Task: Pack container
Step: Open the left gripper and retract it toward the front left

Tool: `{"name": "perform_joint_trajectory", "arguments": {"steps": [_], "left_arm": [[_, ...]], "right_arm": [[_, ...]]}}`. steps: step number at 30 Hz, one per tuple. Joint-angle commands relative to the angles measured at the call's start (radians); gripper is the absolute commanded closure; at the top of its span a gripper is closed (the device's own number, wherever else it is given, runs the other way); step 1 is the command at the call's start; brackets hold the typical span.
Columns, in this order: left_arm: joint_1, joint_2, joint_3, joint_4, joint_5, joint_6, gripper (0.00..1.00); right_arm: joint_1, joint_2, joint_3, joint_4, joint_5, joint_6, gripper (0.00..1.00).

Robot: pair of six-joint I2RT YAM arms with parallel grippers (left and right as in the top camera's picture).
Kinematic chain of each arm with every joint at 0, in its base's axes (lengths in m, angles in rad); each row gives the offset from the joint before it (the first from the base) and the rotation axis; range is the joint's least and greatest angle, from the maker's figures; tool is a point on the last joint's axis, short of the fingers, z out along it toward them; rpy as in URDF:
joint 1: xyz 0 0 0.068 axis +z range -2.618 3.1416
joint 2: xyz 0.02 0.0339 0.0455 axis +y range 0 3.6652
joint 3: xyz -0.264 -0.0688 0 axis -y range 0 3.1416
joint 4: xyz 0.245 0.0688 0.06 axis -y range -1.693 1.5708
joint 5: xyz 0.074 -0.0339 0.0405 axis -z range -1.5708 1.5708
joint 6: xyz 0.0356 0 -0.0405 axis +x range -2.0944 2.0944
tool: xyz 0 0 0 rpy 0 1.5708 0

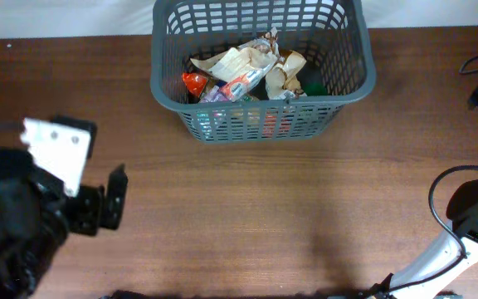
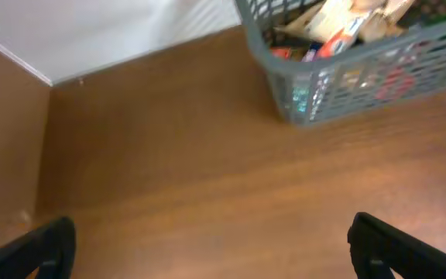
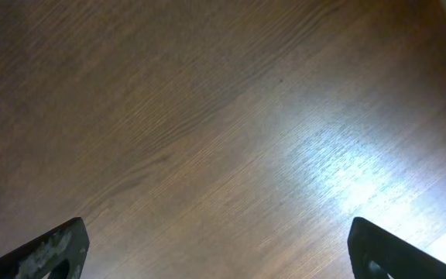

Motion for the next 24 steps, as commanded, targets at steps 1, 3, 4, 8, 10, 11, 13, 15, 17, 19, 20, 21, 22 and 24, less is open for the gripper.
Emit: {"name": "perform_joint_trajectory", "arguments": {"steps": [1, 3, 4, 8, 10, 11, 13, 15, 17, 19, 20, 21, 22, 24], "left_arm": [[0.006, -0.180, -0.296, 0.093, -0.041, -0.165, 0.01], [0.006, -0.286, -0.434, 0.165, -0.002, -0.186, 0.01], [0.006, -0.327, -0.483, 0.198, 0.020, -0.187, 0.01], [0.006, -0.504, -0.686, 0.385, 0.175, -0.193, 0.01], [0.006, -0.562, -0.769, 0.442, 0.235, -0.193, 0.01], [0.006, -0.589, -0.818, 0.449, 0.243, -0.197, 0.01], [0.006, -0.620, -0.900, 0.443, 0.243, -0.235, 0.01], [0.006, -0.634, -0.976, 0.443, 0.243, -0.341, 0.01], [0.006, -0.634, -1.030, 0.449, 0.243, -0.507, 0.01], [0.006, -0.633, -1.071, 0.452, 0.243, -0.665, 0.01], [0.006, -0.633, -1.085, 0.451, 0.243, -0.711, 0.01], [0.006, -0.633, -1.098, 0.450, 0.243, -0.747, 0.01], [0.006, -0.633, -1.106, 0.448, 0.243, -0.756, 0.01], [0.006, -0.633, -1.116, 0.447, 0.242, -0.754, 0.01]], "right_arm": [[-0.001, 0.002, -0.004, 0.000, -0.001, 0.002, 0.01], [-0.001, 0.002, -0.004, 0.000, -0.002, 0.002, 0.01], [-0.001, 0.002, -0.004, 0.000, -0.001, 0.002, 0.01], [-0.001, 0.002, -0.004, 0.000, -0.002, 0.002, 0.01], [-0.001, 0.002, -0.004, 0.000, -0.001, 0.002, 0.01], [-0.001, 0.002, -0.004, 0.000, -0.001, 0.002, 0.01], [-0.001, 0.002, -0.004, 0.000, -0.002, 0.002, 0.01], [-0.001, 0.002, -0.004, 0.000, -0.002, 0.002, 0.01], [-0.001, 0.002, -0.004, 0.000, -0.001, 0.002, 0.01], [-0.001, 0.002, -0.004, 0.000, -0.001, 0.002, 0.01], [-0.001, 0.002, -0.004, 0.000, -0.001, 0.002, 0.01], [-0.001, 0.002, -0.004, 0.000, -0.002, 0.002, 0.01], [-0.001, 0.002, -0.004, 0.000, -0.001, 0.002, 0.01], [-0.001, 0.002, -0.004, 0.000, -0.002, 0.002, 0.01]]}}
